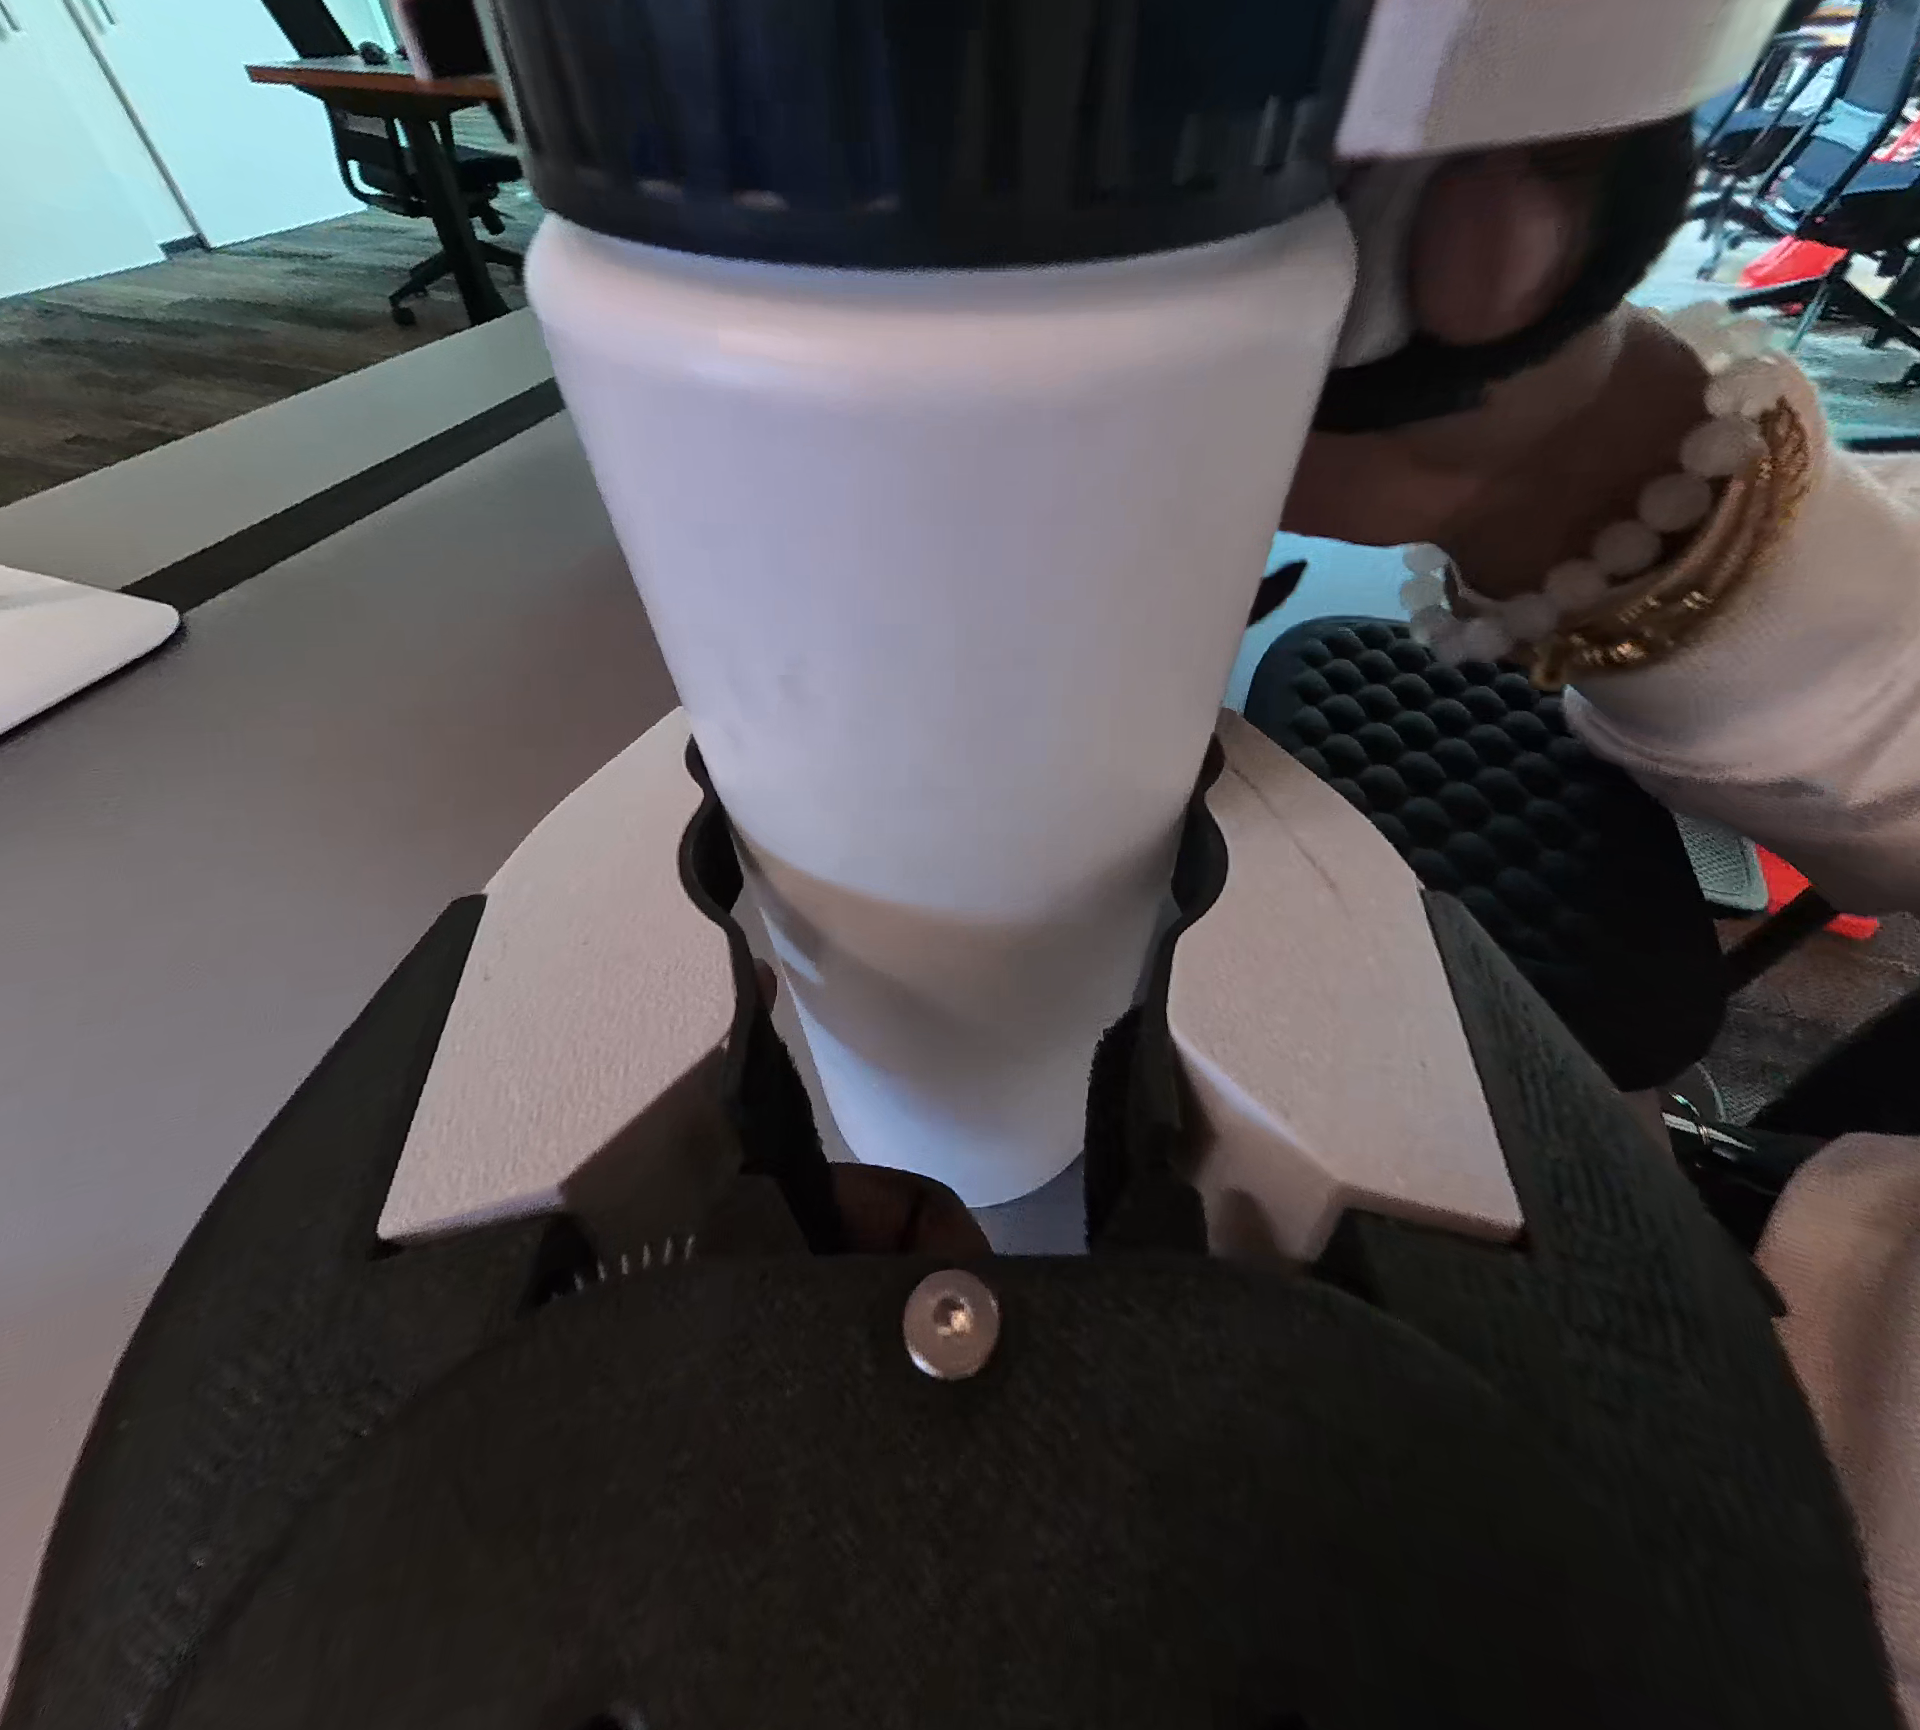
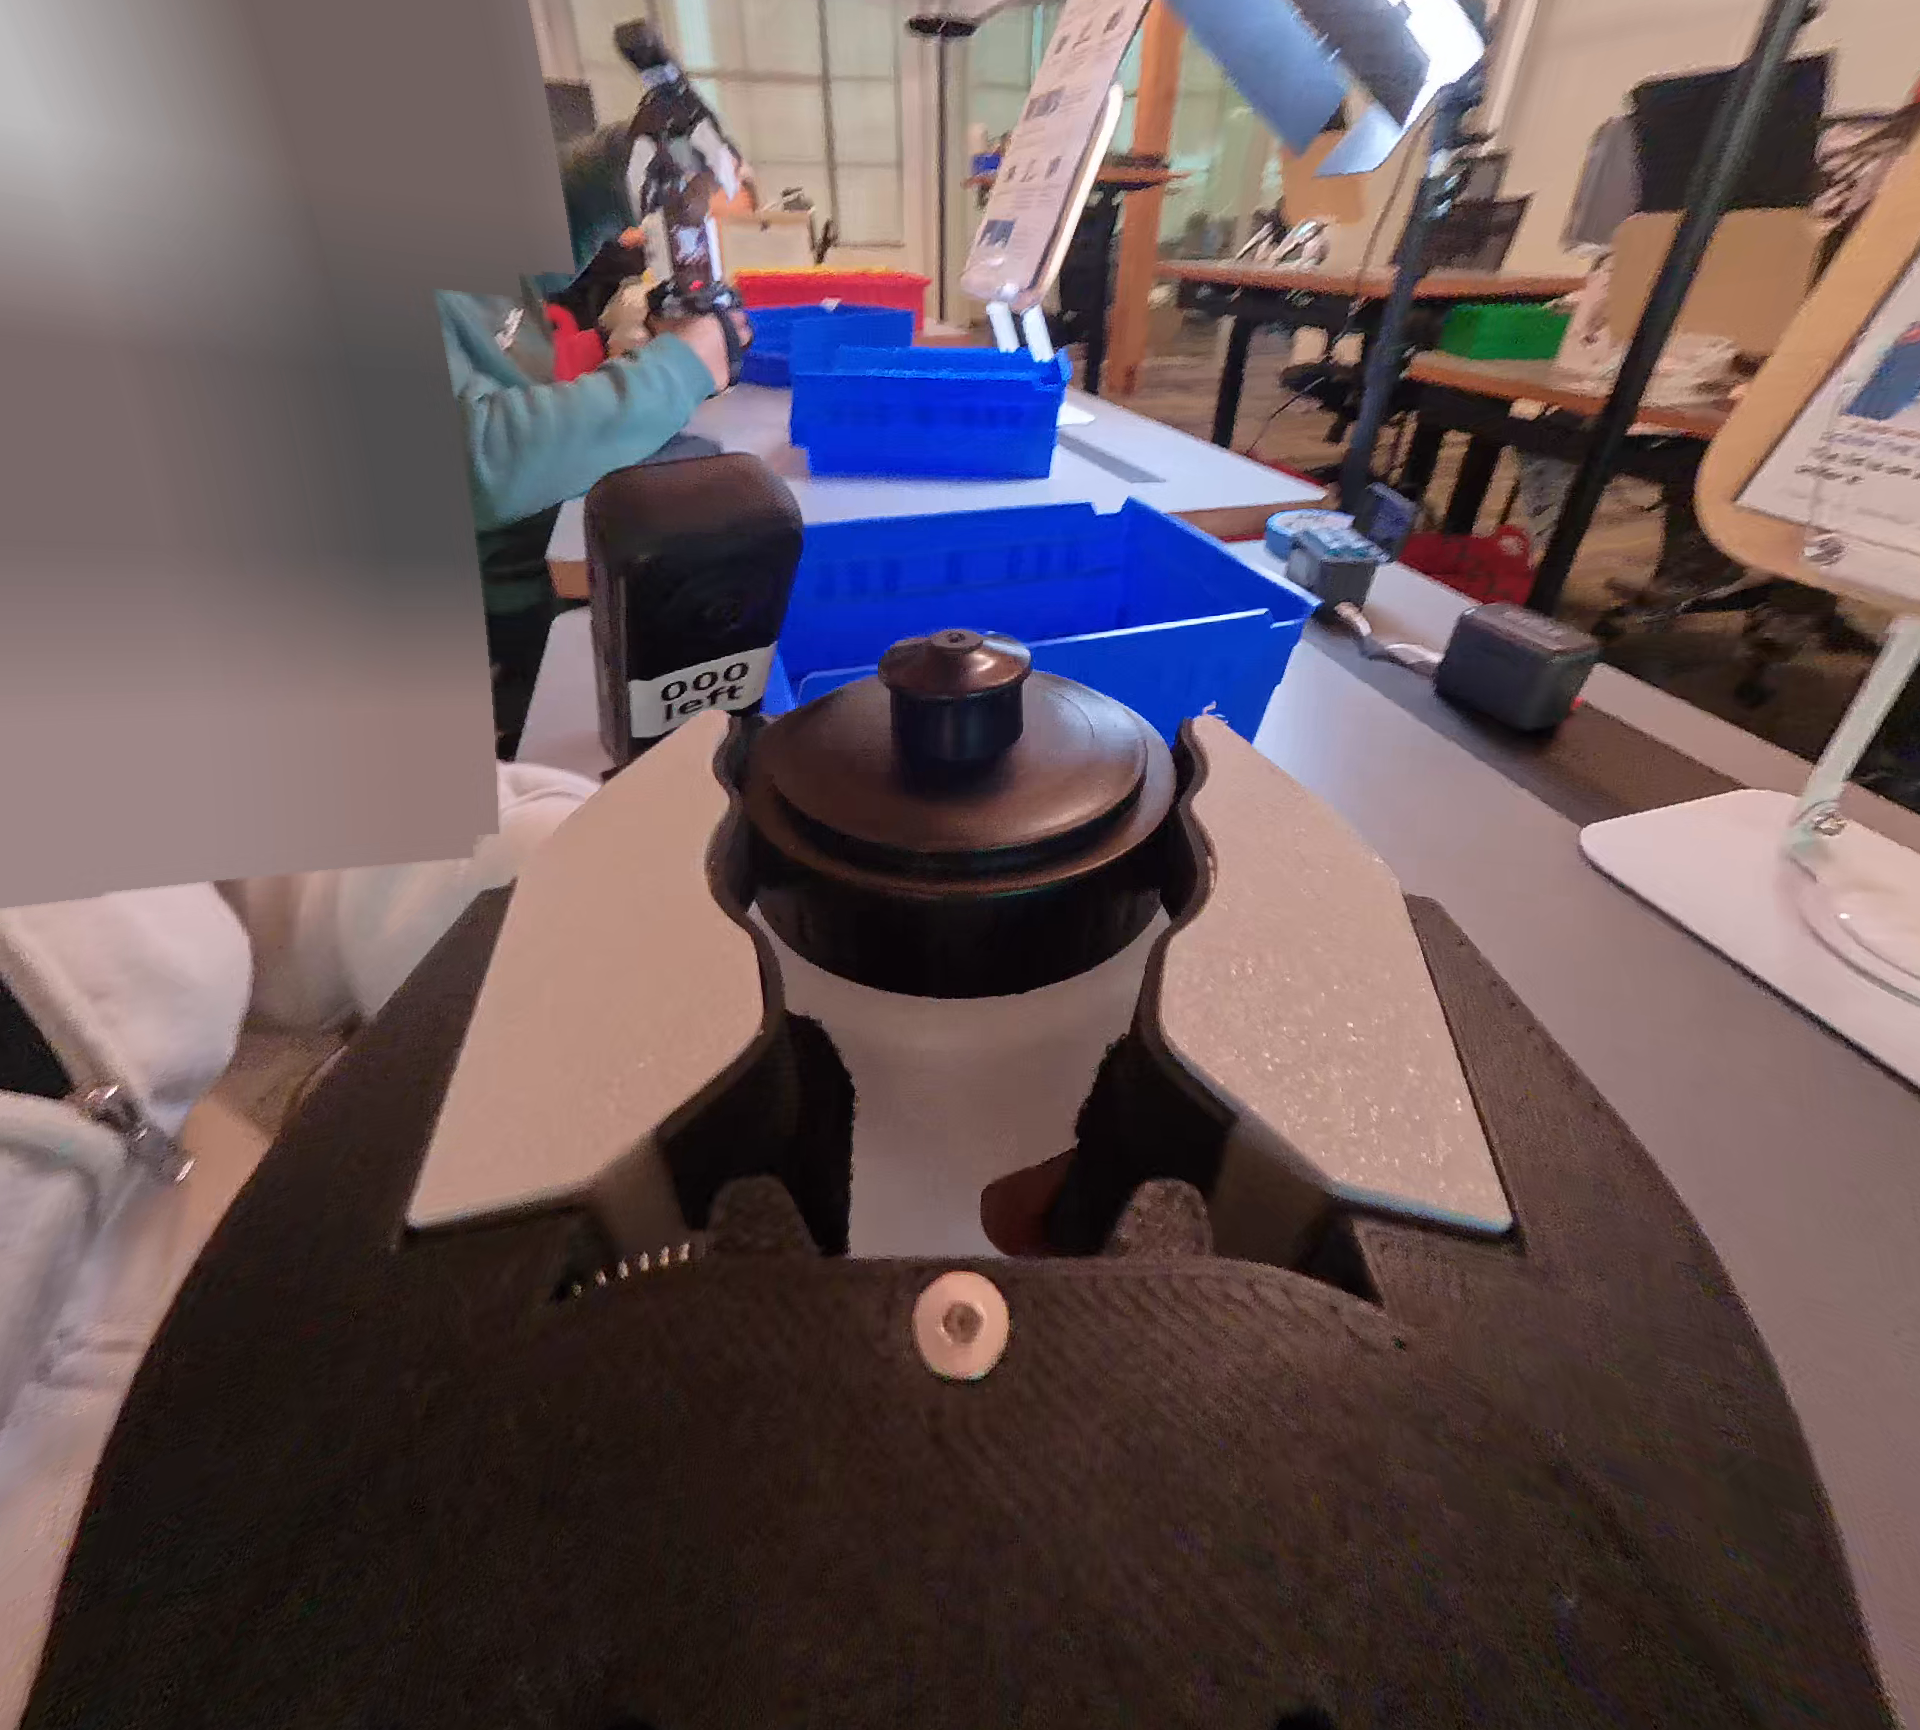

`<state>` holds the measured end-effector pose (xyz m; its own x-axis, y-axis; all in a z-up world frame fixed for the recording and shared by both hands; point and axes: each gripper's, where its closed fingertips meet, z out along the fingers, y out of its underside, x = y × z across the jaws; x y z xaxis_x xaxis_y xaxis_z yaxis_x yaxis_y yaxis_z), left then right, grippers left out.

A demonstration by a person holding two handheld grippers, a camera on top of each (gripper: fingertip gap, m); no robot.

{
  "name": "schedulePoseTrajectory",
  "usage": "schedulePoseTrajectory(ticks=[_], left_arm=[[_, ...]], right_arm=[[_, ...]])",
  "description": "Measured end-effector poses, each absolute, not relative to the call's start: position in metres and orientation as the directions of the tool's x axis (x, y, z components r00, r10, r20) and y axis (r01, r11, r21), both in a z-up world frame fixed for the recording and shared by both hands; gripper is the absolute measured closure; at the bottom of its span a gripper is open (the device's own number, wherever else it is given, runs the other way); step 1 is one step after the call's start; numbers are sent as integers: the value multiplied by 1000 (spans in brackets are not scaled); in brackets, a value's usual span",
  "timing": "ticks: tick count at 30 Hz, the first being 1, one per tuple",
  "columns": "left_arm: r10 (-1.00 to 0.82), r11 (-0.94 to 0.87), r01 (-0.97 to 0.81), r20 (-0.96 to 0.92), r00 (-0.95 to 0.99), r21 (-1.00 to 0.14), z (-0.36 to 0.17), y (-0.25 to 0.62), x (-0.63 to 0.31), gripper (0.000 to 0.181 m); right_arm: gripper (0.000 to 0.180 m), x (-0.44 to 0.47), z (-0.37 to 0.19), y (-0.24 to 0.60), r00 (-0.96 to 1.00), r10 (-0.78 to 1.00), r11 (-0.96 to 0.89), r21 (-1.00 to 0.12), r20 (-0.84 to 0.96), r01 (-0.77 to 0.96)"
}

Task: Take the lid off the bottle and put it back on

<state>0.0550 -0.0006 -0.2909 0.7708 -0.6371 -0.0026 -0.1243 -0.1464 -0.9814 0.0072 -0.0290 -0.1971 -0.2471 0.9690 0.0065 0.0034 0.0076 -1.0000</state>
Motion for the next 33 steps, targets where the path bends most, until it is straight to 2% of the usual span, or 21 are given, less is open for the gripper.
schedulePoseTrajectory(ticks=[9,10,11,14,16,20,24,26,28,31,33], left_arm=[[-631,-146,-153,-27,776,-977,-293,1,57,96],[-633,-147,-148,-22,774,-978,-292,1,57,96],[-635,-148,-138,-13,772,-979,-292,1,56,96],[-646,-149,-102,19,763,-983,-291,1,54,96],[-662,-133,-110,5,749,-985,-291,-1,57,96],[-686,-120,-112,1,728,-986,-288,-4,57,95],[-656,-22,138,118,746,-990,-253,-2,38,94],[-577,-10,291,243,780,-957,-244,7,13,103],[-455,-30,374,346,820,-927,-250,19,-15,105],[-397,-55,397,384,833,-916,-256,23,-28,106],[-402,-48,363,351,846,-930,-254,22,-24,107]], right_arm=[[100,15,-201,-23,-131,991,11,-996,22,-86],[78,14,-213,-21,-127,992,7,-999,13,-48],[65,13,-228,-22,-140,990,-19,-1000,-20,5],[69,14,-261,-32,-198,976,-85,-995,-95,60],[92,16,-262,-23,-147,986,-77,-997,-78,15],[93,19,-262,-24,-158,987,-35,-999,-39,27],[94,34,-230,-7,-24,999,37,-994,40,-101],[94,54,-196,8,53,997,73,-980,64,-188],[93,83,-158,37,211,975,123,-961,70,-247],[93,137,-128,99,477,879,130,-975,29,-180],[93,174,-134,145,638,770,72,-996,19,-58]])
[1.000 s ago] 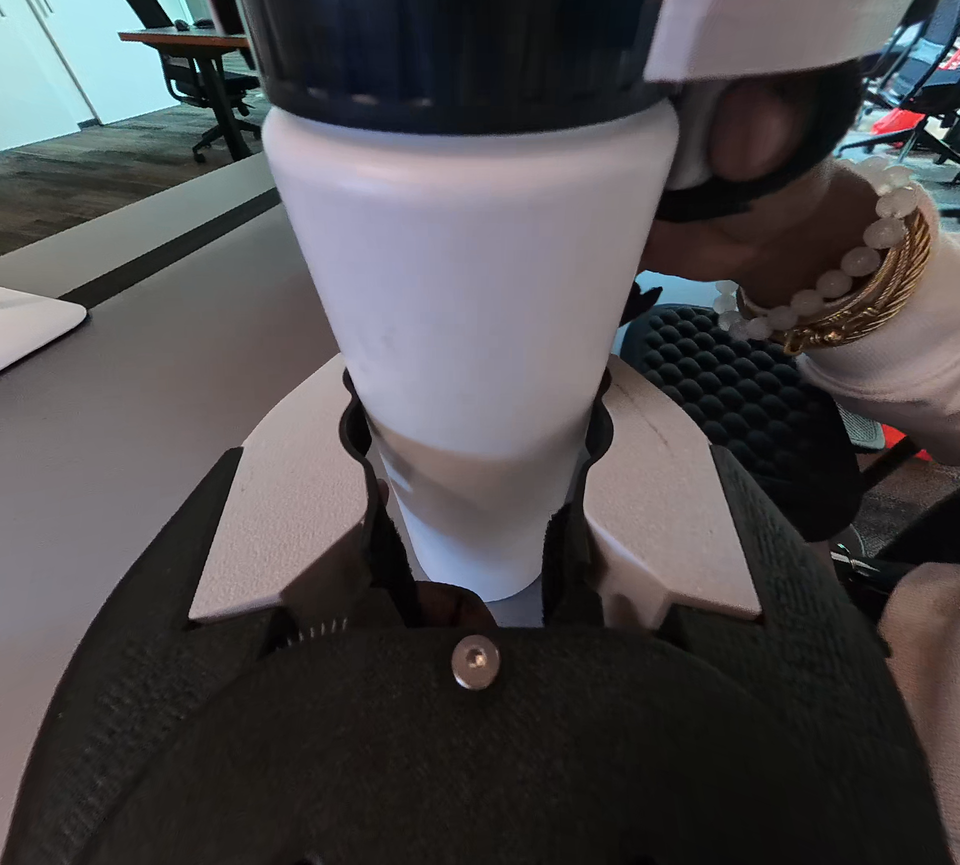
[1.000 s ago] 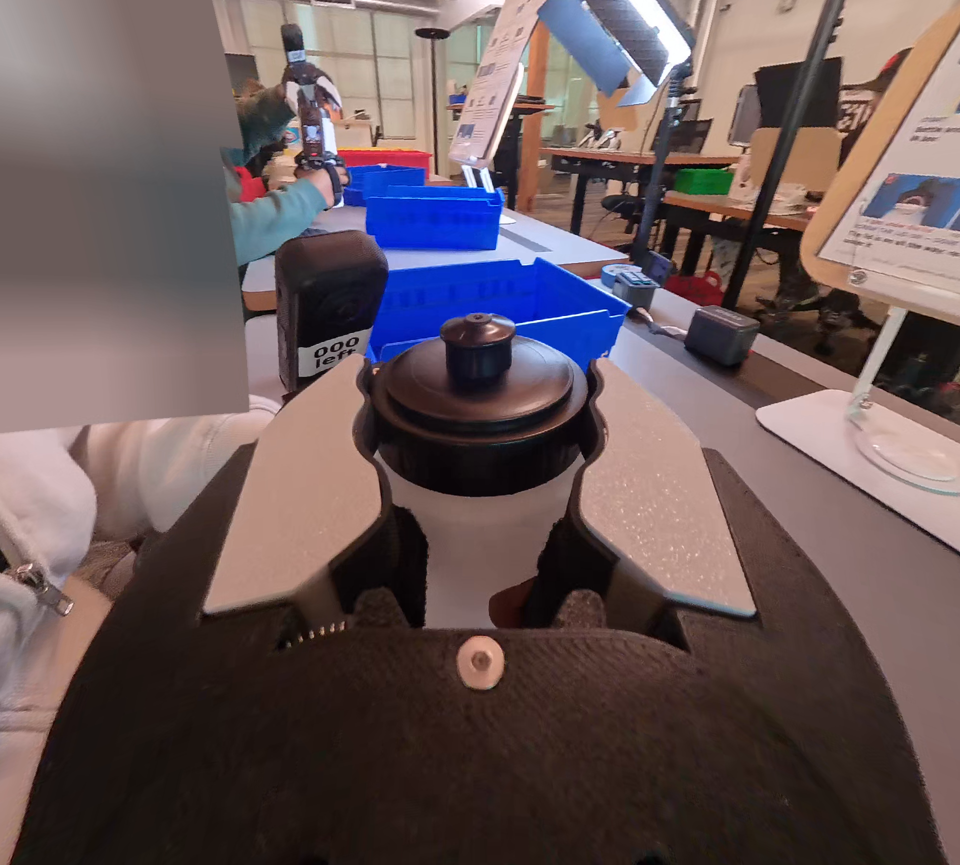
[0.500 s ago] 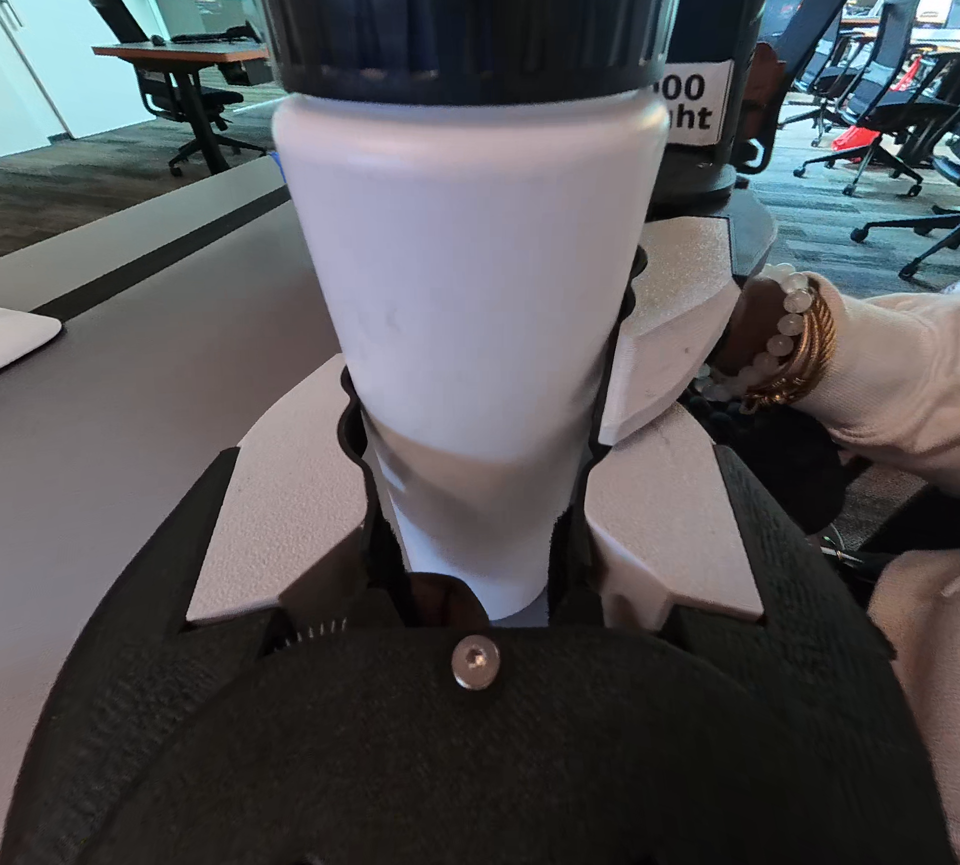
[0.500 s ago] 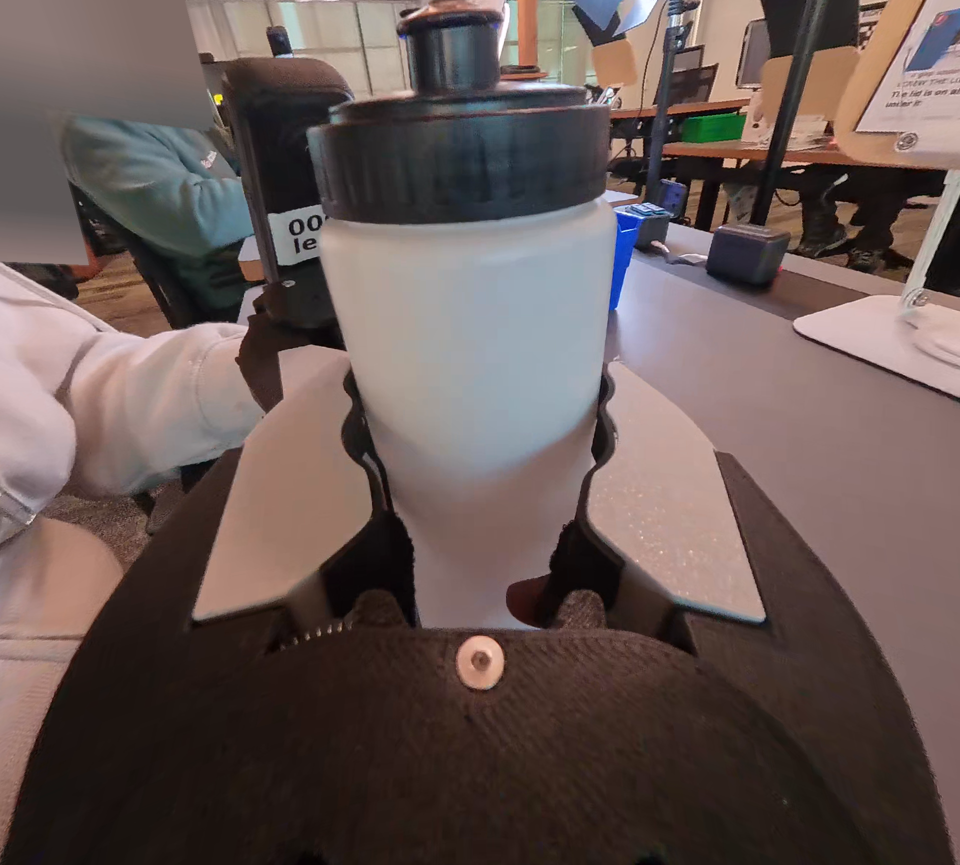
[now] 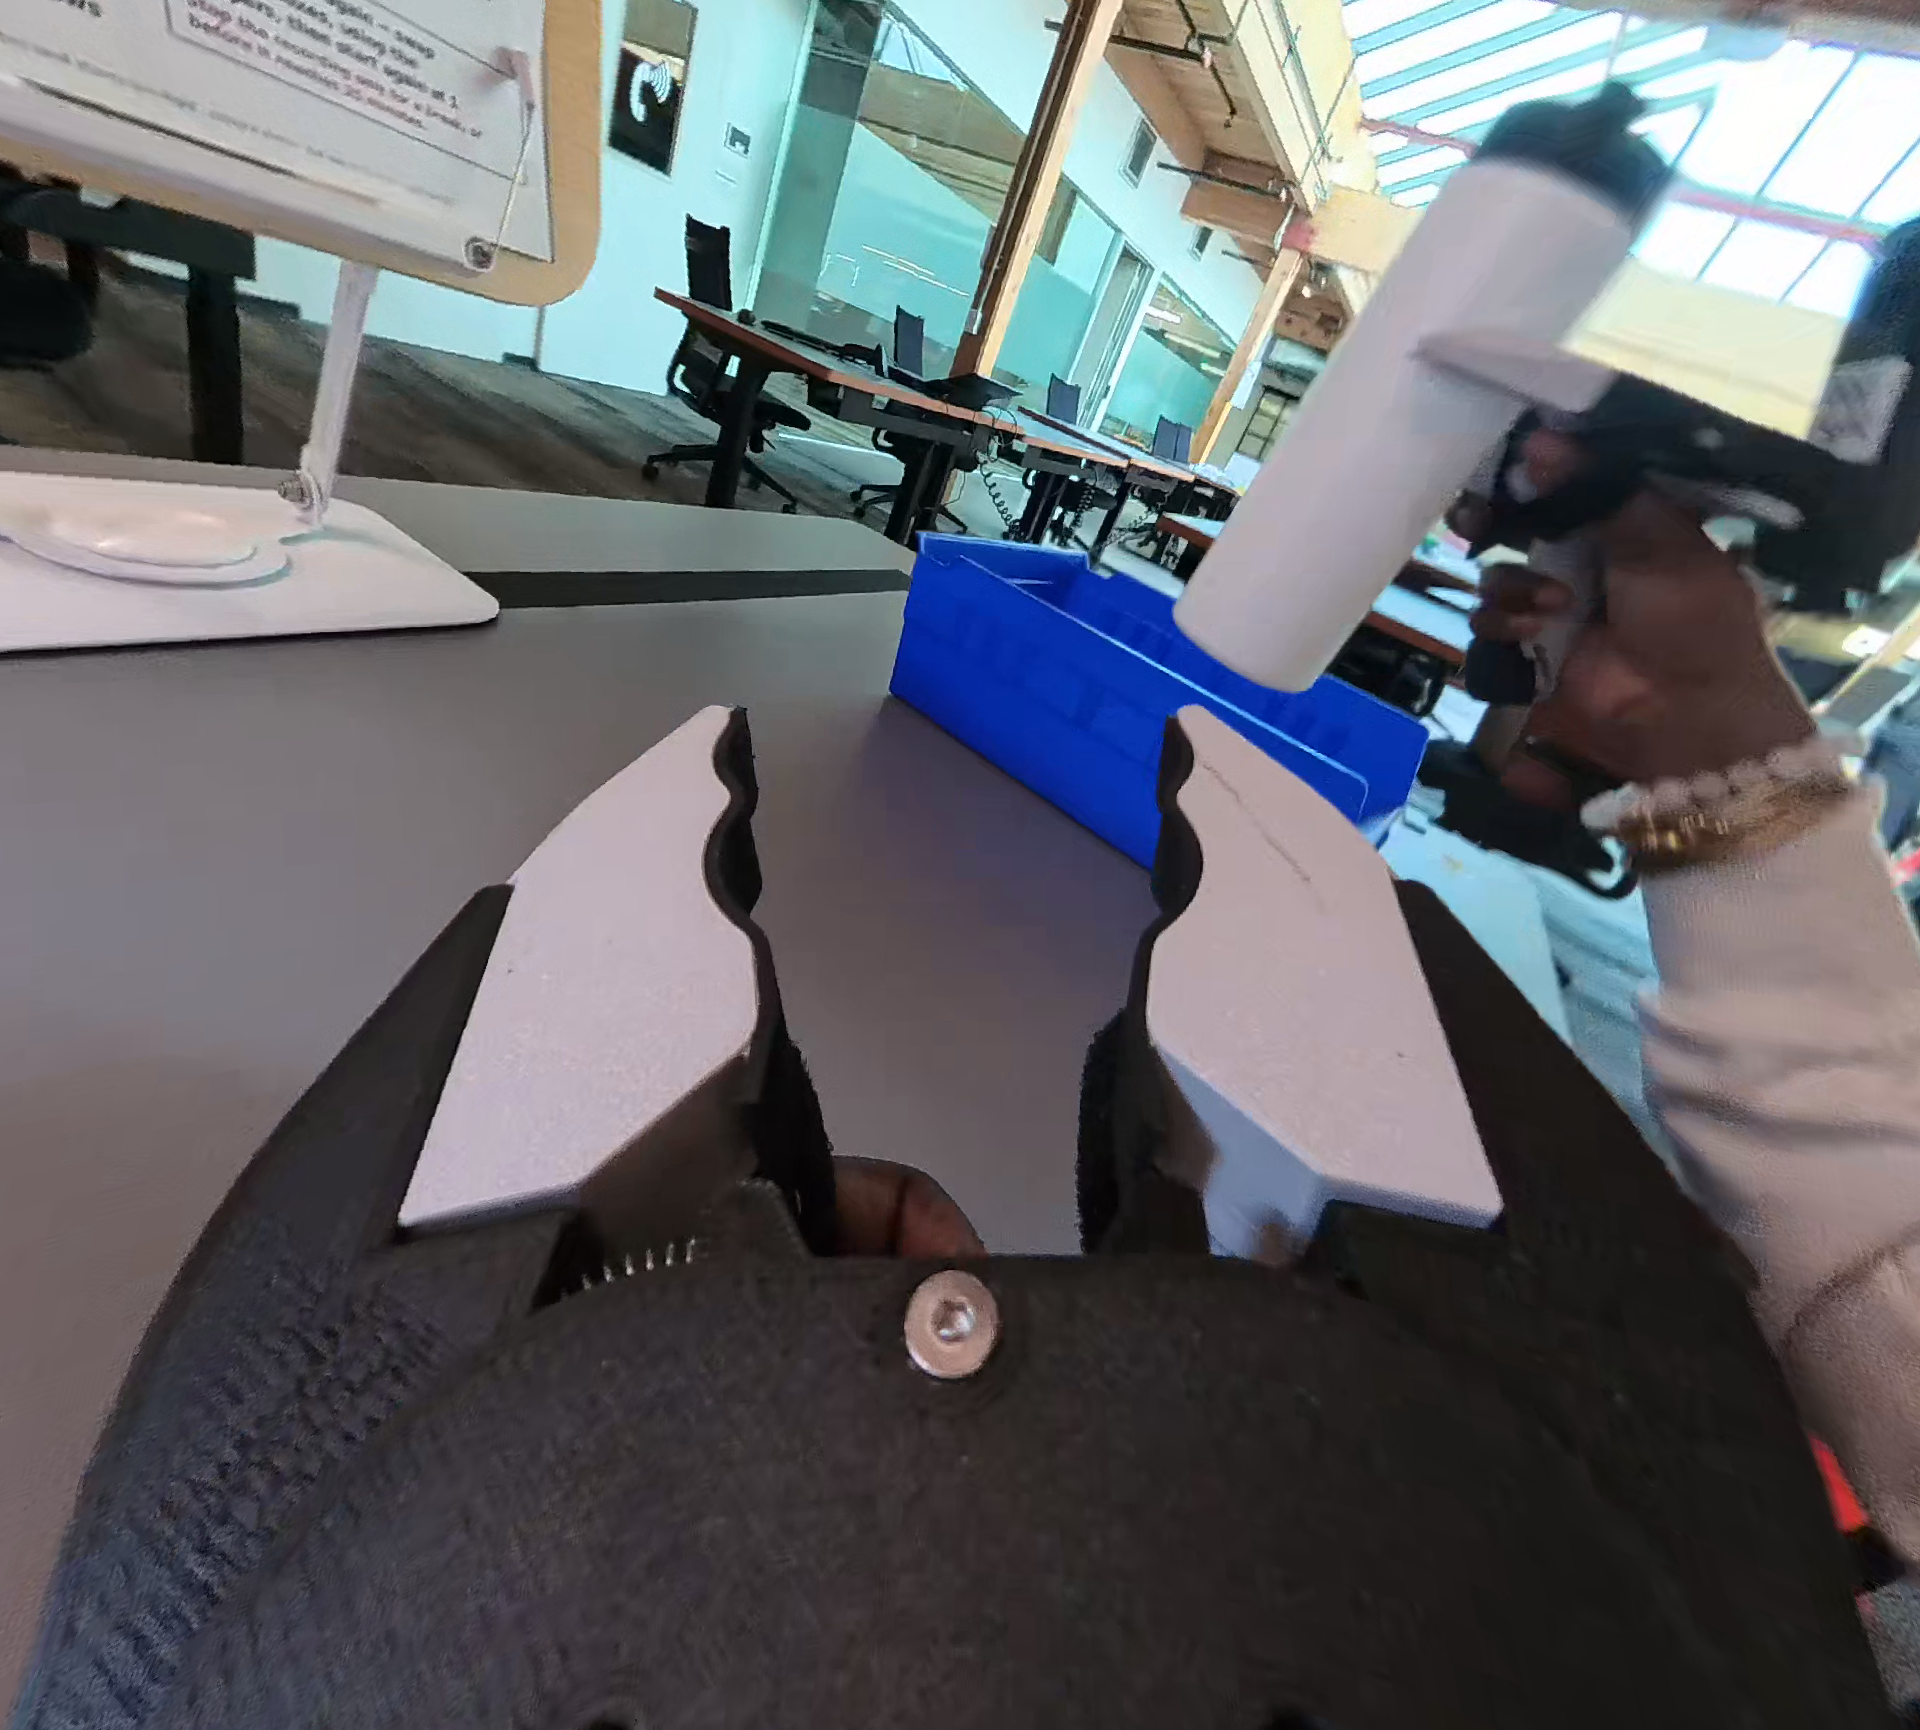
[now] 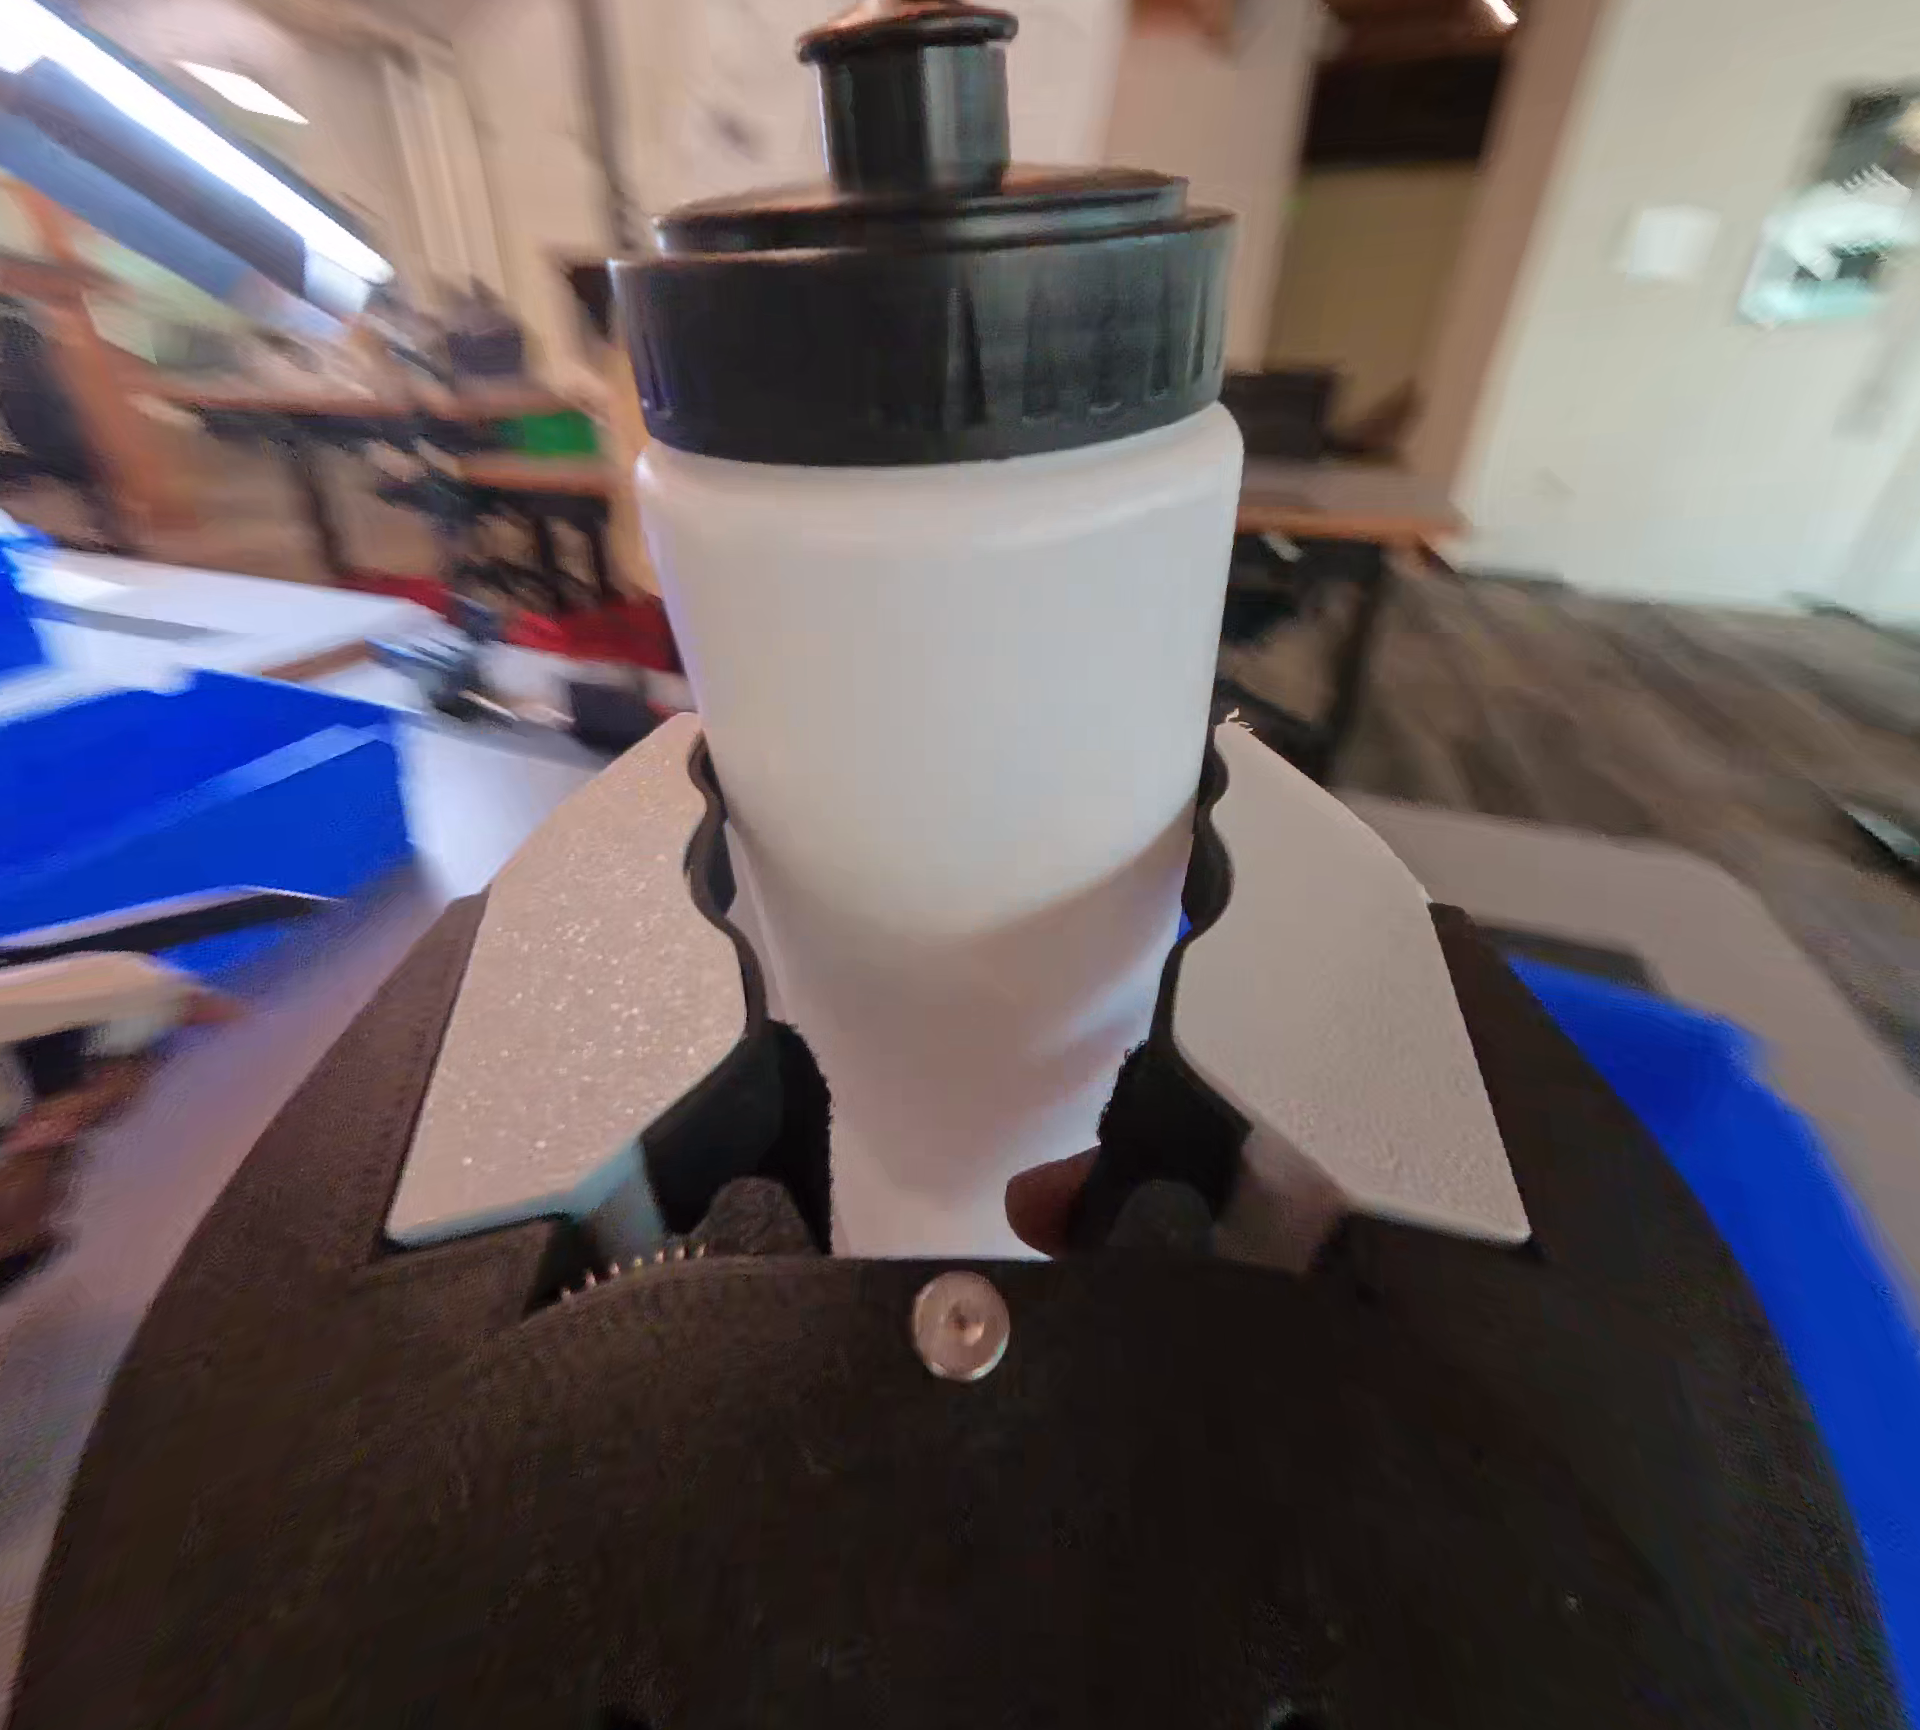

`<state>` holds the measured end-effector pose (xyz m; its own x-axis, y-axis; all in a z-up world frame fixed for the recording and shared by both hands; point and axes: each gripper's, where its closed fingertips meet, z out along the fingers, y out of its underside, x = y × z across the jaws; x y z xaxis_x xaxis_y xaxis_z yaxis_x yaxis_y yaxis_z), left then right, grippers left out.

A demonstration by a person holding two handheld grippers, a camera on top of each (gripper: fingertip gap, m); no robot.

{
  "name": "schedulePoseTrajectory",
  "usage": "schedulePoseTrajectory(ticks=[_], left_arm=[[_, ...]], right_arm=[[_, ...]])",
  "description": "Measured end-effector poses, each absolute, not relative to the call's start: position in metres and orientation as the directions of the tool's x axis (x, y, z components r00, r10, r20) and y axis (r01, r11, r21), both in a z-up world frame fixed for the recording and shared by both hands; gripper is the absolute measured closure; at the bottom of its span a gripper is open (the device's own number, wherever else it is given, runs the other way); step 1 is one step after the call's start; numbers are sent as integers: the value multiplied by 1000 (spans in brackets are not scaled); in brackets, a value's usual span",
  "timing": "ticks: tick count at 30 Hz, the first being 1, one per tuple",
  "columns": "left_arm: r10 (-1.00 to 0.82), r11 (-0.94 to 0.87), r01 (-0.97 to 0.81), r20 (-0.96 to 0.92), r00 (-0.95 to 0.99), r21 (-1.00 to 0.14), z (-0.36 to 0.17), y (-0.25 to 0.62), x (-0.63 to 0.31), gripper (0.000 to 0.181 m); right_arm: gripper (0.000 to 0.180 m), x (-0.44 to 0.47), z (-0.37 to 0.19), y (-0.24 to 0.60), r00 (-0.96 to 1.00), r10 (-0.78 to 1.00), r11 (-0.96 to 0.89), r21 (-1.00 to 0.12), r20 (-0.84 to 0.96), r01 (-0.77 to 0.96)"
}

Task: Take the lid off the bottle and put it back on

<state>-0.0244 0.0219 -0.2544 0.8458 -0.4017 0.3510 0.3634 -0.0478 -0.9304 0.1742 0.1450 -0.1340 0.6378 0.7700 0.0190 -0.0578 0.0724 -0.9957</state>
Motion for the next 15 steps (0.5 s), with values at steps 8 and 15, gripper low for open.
schedulePoseTrajectory(ticks=[8,15], left_arm=[[-396,-26,75,79,915,-997,-266,21,-5,107],[-357,3,20,18,934,-1000,-262,21,-12,107]], right_arm=[[93,247,-283,240,825,564,-556,-726,26,404],[100,245,-344,261,821,570,-693,-514,38,505]])
